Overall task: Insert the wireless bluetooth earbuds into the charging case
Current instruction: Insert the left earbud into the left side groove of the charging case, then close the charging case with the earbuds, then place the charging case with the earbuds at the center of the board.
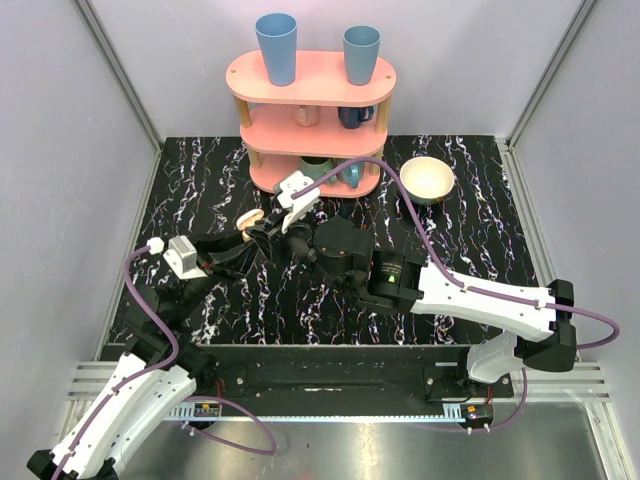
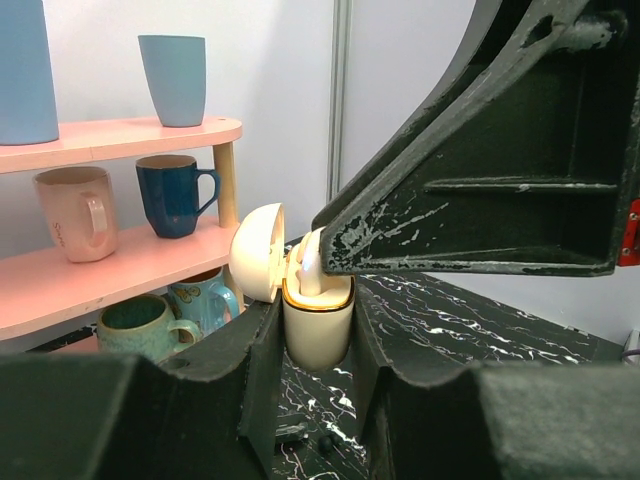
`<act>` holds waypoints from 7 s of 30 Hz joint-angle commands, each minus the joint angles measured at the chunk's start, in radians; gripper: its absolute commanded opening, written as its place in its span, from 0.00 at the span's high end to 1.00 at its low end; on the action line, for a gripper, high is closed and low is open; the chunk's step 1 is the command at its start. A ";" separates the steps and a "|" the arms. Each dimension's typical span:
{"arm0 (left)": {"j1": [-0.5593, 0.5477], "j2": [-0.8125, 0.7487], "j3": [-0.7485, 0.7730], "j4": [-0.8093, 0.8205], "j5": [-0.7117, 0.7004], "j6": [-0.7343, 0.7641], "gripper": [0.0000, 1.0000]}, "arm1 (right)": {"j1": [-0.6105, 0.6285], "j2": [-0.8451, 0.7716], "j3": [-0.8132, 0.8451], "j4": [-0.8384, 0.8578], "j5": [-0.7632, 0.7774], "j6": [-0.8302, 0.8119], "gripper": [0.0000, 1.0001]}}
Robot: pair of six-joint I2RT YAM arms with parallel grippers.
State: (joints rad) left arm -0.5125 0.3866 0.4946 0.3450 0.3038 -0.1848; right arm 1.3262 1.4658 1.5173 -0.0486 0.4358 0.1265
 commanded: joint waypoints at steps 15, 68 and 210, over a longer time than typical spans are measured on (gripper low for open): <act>0.000 -0.026 0.005 0.040 -0.043 -0.008 1.00 | 0.011 0.005 0.006 -0.019 -0.032 -0.085 0.78; 0.000 -0.009 0.058 -0.090 0.075 0.010 1.00 | -0.254 -0.154 0.012 -0.197 0.101 0.208 0.07; -0.057 0.756 -0.053 -0.240 -0.173 -0.466 0.01 | -0.593 -0.029 -0.237 -0.405 0.020 0.197 0.02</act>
State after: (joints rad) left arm -0.5739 1.2633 0.3454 0.3466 0.2523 -0.7769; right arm 0.7410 1.3716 1.2560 -0.4606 0.4526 0.4366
